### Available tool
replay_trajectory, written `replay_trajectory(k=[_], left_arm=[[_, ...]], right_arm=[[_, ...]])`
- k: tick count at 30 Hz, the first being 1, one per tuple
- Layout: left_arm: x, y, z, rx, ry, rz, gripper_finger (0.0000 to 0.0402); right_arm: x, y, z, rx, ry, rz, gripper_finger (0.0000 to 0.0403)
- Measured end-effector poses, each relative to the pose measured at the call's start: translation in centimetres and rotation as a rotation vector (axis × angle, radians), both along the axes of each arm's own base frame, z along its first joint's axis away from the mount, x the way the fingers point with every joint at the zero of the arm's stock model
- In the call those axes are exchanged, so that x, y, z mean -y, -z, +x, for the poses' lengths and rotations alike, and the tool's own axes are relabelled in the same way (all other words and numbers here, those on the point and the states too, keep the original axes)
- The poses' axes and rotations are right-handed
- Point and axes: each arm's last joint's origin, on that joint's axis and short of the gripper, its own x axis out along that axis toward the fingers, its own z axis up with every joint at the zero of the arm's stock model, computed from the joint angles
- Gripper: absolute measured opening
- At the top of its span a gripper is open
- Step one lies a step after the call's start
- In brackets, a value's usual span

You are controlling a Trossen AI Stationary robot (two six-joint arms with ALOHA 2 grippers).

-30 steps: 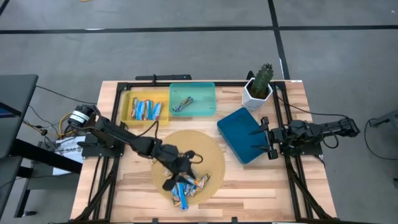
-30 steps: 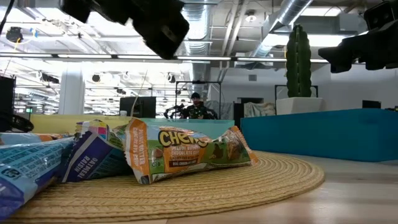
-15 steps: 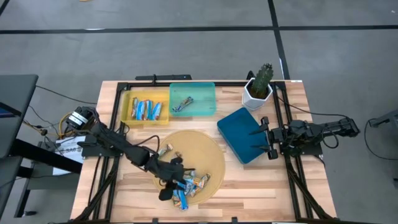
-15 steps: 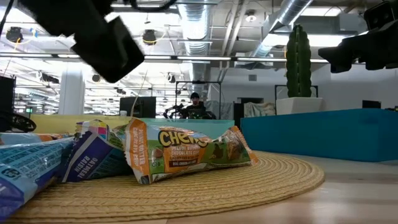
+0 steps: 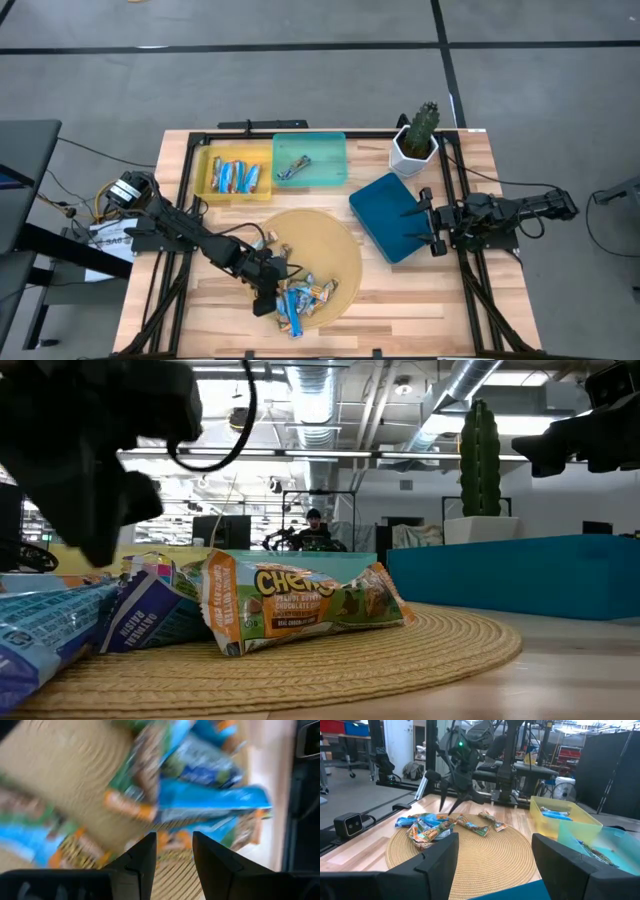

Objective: Pick and place Granola Bars by type
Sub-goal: Put the yellow granola bar into the blue bin

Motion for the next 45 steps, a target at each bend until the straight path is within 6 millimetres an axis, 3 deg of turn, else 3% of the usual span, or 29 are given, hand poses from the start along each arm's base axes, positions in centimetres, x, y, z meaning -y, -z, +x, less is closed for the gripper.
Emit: replay_trajectory(k=[9, 15, 21, 29, 37, 45], left_arm=[[-1.0, -0.9, -2.1, -0.205, -0.111, -0.035, 0.0119], [-2.0, -1.4, -3.8, -0.321, -0.201, 0.038, 0.0119], [-3.5, -1.7, -4.3, -0.304, -0.292, 0.198, 0.0119], [-4.9, -1.8, -3.9, -0.267, -0.279, 0.292, 0.0121], [-6.6, -1.8, -3.5, -0.269, -0.349, 0.356, 0.0165], [-7.1, -1.8, -3.3, -0.277, -0.365, 0.344, 0.0215]], right_arm=[[0.0, 0.0, 0.0, 0.000, 0.000, 0.000, 0.0244], [0.0, 0.0, 0.0, 0.000, 0.000, 0.000, 0.0244], [0.0, 0.0, 0.0, 0.000, 0.000, 0.000, 0.0244], [0.0, 0.0, 0.0, 0.000, 0.000, 0.000, 0.0244], [0.0, 0.0, 0.0, 0.000, 0.000, 0.000, 0.0244], [0.0, 0.0, 0.0, 0.000, 0.000, 0.000, 0.0244]])
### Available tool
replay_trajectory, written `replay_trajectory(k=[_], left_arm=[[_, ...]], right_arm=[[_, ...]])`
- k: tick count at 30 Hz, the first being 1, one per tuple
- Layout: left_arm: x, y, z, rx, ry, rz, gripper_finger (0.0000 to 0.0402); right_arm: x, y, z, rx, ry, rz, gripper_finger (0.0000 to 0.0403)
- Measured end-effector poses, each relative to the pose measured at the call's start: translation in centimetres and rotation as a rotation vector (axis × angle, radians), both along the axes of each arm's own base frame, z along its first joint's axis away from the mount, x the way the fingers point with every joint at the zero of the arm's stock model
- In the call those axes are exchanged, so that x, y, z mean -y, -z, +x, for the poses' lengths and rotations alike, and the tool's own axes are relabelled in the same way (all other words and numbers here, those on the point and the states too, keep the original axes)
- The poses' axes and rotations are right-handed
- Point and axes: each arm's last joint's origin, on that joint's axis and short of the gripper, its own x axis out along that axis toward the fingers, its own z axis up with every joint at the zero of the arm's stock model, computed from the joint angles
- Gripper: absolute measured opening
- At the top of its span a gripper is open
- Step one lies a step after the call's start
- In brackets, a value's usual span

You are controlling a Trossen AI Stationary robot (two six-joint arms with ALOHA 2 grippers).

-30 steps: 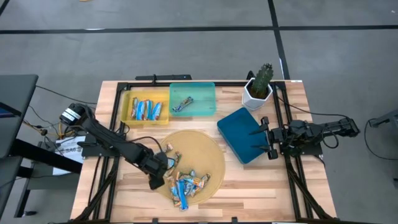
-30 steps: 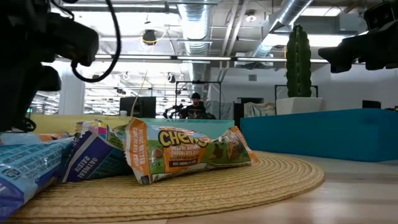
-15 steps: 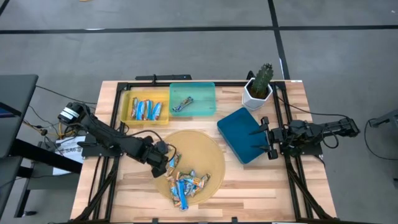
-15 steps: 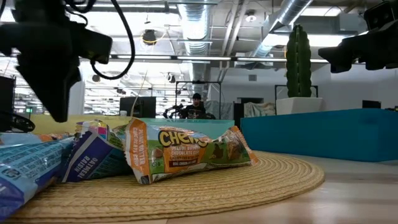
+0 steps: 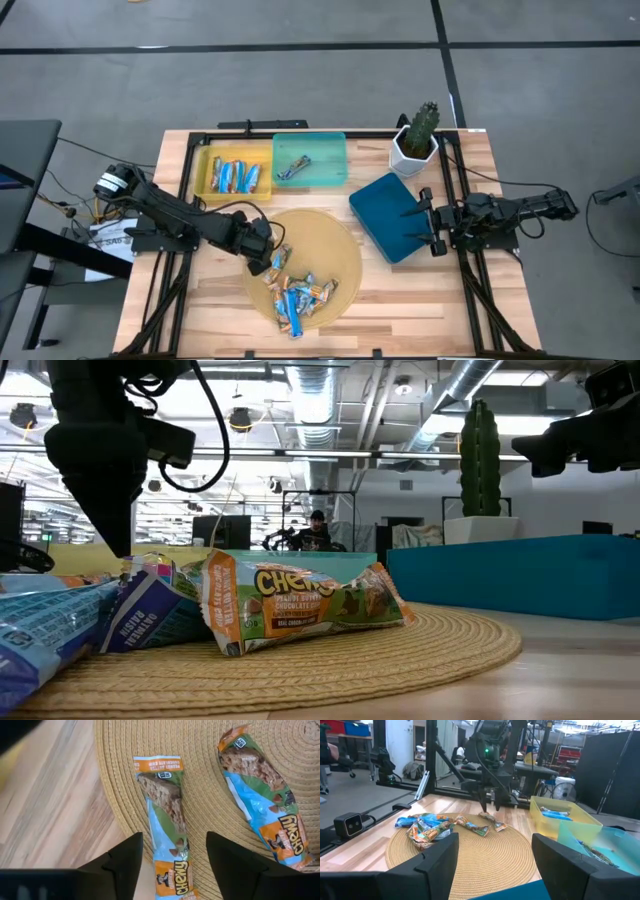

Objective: Pick and place Granola Bars by type
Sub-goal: Put the yellow granola bar into the blue bin

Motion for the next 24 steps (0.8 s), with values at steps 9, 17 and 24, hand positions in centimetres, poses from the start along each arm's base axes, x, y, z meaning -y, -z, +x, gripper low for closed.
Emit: replay_trajectory(k=[9, 17, 24], left_arm=[[-0.2, 1.6, -0.9, -0.038, 0.005, -0.021, 0.0241], [-0.5, 3.0, -1.3, -0.022, 0.001, -0.037, 0.0243], [-1.1, 4.1, -1.7, -0.010, -0.018, -0.040, 0.0243]], right_arm=[[0.0, 0.0, 0.0, 0.000, 0.000, 0.000, 0.0244], [0.0, 0.0, 0.0, 0.000, 0.000, 0.000, 0.0244], [0.0, 0.0, 0.0, 0.000, 0.001, 0.000, 0.0244]])
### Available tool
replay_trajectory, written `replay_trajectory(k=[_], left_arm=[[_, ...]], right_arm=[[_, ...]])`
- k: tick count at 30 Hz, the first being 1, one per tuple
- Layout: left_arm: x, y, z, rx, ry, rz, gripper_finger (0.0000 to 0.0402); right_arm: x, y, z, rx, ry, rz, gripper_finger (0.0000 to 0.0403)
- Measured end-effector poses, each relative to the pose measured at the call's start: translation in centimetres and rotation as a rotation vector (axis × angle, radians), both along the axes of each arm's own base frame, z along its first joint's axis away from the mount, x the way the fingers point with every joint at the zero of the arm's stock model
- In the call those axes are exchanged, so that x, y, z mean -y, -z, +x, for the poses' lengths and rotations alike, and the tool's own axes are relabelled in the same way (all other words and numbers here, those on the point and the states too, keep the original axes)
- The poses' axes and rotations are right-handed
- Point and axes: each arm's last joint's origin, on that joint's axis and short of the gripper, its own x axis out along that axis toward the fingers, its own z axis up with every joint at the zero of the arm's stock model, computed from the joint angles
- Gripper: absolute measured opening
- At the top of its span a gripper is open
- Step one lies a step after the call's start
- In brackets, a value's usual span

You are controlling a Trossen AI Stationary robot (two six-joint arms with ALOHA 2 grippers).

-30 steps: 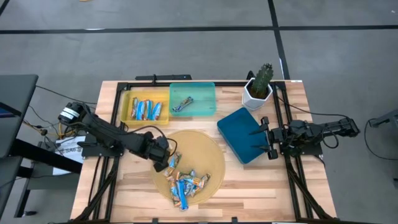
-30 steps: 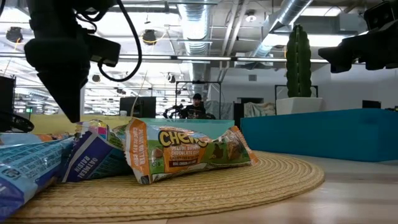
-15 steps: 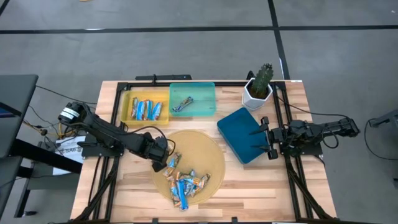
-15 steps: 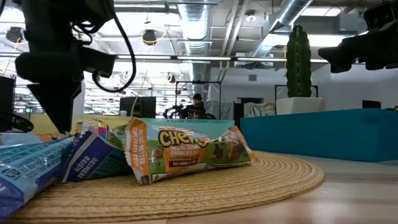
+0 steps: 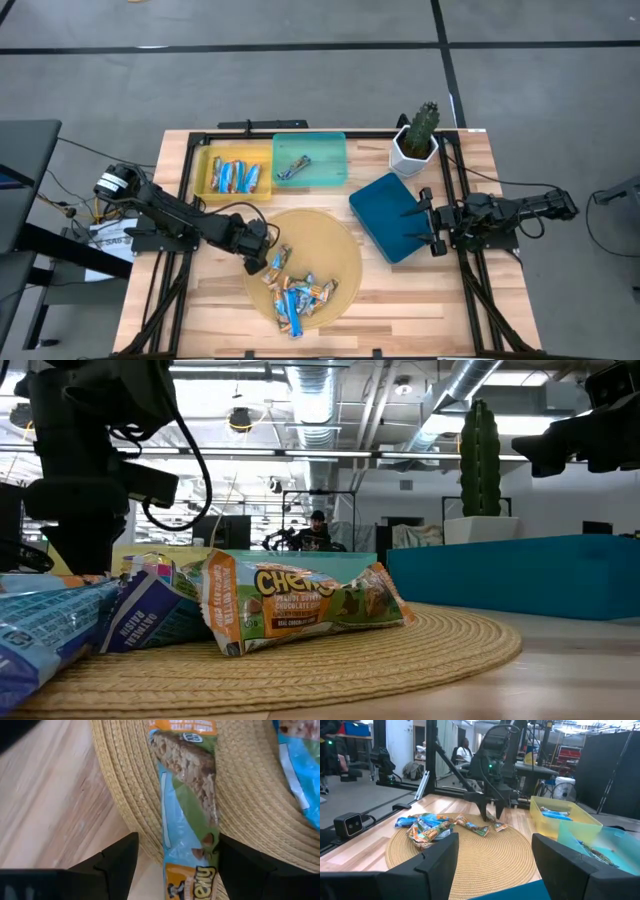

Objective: Pick and place Granola Bars by type
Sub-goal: Put the yellow granola bar into the blue bin

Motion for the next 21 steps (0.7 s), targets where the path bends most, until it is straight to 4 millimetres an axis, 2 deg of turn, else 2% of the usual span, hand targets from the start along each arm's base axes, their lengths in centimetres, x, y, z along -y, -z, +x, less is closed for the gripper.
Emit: replay_trajectory(k=[4, 7, 16, 21], left_arm=[[-0.16, 0.00, 0.07, 0.005, -0.007, 0.006, 0.0240], [-0.17, 0.00, 0.09, 0.007, -0.004, 0.008, 0.0224], [-0.16, 0.00, 0.12, 0.010, 0.008, 0.011, 0.0126], [-0.05, -0.07, 0.38, 0.037, 0.009, 0.003, 0.0086]], right_arm=[[0.00, 0.00, 0.00, 0.000, 0.000, 0.000, 0.0244], [0.00, 0.00, 0.00, 0.000, -0.001, 0.000, 0.0244], [0.00, 0.01, 0.00, 0.000, 0.000, 0.000, 0.0244], [0.00, 0.01, 0.00, 0.000, -0.001, 0.000, 0.0244]])
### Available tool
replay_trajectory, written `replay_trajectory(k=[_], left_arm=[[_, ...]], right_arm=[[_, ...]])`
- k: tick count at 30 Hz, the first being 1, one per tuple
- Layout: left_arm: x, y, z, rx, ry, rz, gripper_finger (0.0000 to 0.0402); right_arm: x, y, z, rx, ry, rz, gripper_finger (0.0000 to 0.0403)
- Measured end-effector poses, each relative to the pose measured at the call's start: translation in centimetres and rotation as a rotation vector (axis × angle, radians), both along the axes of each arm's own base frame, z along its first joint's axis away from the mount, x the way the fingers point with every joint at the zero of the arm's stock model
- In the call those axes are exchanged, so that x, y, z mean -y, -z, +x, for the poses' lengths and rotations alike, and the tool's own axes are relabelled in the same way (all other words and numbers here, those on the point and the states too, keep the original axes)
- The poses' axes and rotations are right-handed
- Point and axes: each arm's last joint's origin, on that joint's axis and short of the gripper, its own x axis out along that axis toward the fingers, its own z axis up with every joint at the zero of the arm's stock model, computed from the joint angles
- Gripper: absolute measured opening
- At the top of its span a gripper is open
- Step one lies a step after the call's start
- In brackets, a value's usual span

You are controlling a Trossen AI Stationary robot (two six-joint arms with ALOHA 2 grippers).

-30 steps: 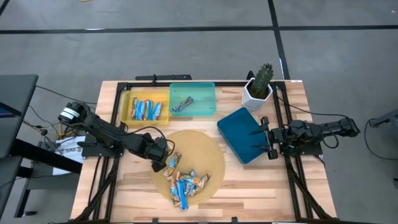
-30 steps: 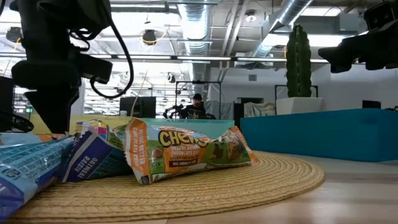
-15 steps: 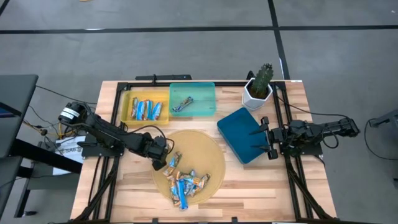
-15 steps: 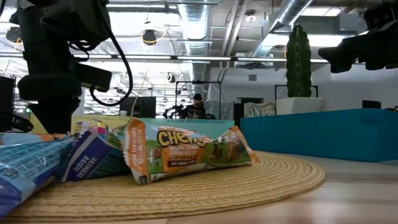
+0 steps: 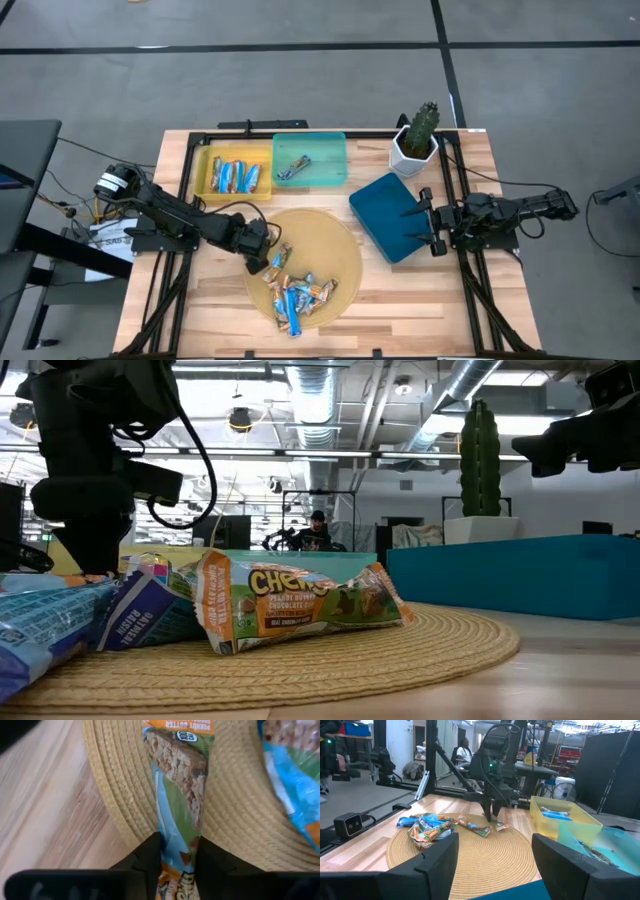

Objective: Pick and place Granola Bars by type
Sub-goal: Put the yellow granola bar into the blue bin

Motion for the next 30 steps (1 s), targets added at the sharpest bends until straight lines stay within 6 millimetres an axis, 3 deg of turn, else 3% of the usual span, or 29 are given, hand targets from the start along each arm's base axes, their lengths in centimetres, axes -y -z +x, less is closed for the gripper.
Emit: replay_trajectory(k=[11, 25, 30], left_arm=[[0.8, -1.9, 1.8, 0.107, 0.067, -0.007, 0.0057], [2.2, -6.4, 6.6, 0.677, 0.196, 0.201, 0.0055], [2.0, -7.0, 7.0, 0.730, 0.230, 0.242, 0.0055]], right_arm=[[0.0, 0.0, 0.0, 0.001, 0.000, 0.000, 0.0244], [0.0, 0.0, 0.0, 0.000, 0.000, 0.000, 0.0244], [0.0, 0.0, 0.0, 0.001, 0.000, 0.000, 0.0244]])
